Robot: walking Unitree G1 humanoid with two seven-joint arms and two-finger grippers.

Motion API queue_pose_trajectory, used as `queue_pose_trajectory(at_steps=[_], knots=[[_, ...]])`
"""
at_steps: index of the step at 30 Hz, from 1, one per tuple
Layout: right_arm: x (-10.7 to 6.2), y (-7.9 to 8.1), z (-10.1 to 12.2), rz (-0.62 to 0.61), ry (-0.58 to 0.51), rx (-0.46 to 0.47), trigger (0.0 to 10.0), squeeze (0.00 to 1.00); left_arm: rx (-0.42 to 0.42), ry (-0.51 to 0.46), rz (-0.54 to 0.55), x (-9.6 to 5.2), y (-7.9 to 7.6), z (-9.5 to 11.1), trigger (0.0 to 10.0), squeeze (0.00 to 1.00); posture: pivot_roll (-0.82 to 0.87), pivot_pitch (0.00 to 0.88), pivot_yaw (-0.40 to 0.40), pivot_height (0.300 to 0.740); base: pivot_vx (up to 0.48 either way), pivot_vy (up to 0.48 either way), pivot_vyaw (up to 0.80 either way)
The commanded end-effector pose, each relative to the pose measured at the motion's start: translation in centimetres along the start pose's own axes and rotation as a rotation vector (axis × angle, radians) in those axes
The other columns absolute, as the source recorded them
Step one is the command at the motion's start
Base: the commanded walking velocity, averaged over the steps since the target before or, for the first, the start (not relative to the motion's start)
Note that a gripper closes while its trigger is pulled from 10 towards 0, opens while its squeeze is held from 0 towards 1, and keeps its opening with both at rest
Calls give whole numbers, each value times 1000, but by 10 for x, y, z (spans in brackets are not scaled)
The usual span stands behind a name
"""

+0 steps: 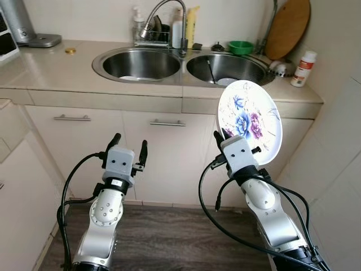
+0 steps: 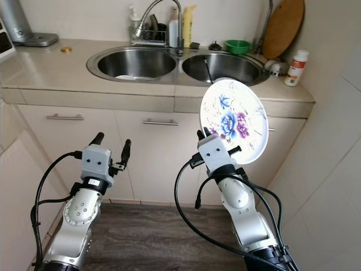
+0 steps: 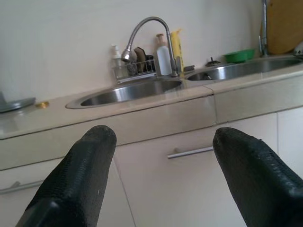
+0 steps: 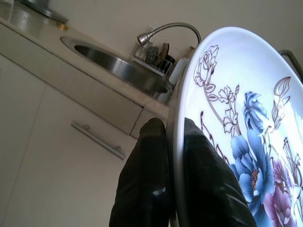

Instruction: Kitchen organization

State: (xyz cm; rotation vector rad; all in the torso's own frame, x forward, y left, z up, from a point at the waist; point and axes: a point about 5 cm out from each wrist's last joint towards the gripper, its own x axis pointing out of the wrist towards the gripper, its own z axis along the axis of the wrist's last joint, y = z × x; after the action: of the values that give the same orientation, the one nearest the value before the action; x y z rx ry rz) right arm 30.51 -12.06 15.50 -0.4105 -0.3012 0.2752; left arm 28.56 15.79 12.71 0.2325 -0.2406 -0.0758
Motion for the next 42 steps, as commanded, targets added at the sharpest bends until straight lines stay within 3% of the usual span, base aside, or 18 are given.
queue_pose_trajectory(at_steps=[1, 8, 42], knots=[[7, -4, 9, -8, -59, -56, 10000, 0, -8, -20, -10, 3, -3, 6, 10000, 0, 77, 0, -37, 740, 285, 0, 800], [10, -3, 12, -18, -81, -27, 10000, 0, -12, -38, 9, 8, 0, 11, 10000, 0, 85, 0, -40, 740, 287, 0, 800], [18, -12, 13, -76, -101, -30, 10000, 0, -19, -69, 3, 16, -1, 18, 10000, 0, 83, 0, -37, 740, 307, 0, 0]])
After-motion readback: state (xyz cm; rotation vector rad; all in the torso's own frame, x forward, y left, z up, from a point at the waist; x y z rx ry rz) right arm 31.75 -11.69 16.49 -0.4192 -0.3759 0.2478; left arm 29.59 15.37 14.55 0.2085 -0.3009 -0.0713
